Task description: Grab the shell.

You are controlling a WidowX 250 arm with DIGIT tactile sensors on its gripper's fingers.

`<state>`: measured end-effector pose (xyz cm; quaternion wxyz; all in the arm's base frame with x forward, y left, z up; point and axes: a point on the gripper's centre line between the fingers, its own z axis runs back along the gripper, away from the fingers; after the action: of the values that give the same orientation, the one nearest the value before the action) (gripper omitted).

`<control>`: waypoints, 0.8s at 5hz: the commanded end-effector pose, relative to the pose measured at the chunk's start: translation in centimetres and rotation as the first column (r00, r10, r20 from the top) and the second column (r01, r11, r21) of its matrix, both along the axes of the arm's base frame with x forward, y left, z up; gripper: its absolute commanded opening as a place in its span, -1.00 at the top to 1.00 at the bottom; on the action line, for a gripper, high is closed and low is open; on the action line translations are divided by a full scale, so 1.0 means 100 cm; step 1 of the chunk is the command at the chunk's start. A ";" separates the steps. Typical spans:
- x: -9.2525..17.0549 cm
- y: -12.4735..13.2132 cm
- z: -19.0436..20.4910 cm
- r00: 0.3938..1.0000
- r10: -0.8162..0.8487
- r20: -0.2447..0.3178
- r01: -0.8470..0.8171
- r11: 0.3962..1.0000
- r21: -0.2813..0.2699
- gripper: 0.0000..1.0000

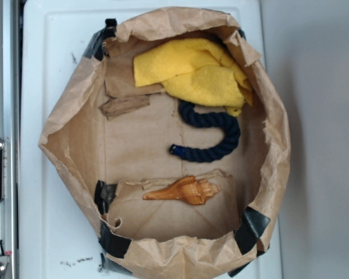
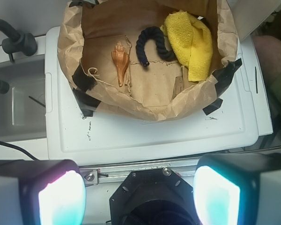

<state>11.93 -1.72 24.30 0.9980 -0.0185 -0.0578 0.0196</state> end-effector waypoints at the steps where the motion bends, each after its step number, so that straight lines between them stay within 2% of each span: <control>1: 0.000 0.000 0.000 1.000 0.000 0.000 0.000 1.000 0.000 -1.00; 2: 0.050 -0.003 -0.001 0.999 0.041 0.004 -0.040 0.998 -0.051 -1.00; 3: 0.100 0.006 -0.019 0.996 0.085 0.031 -0.082 0.994 -0.073 -1.00; 4: 0.132 0.021 -0.046 0.990 0.129 0.051 -0.127 0.991 -0.041 -1.00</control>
<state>24.97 -0.32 18.30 0.9943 -0.0341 -0.0636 0.0785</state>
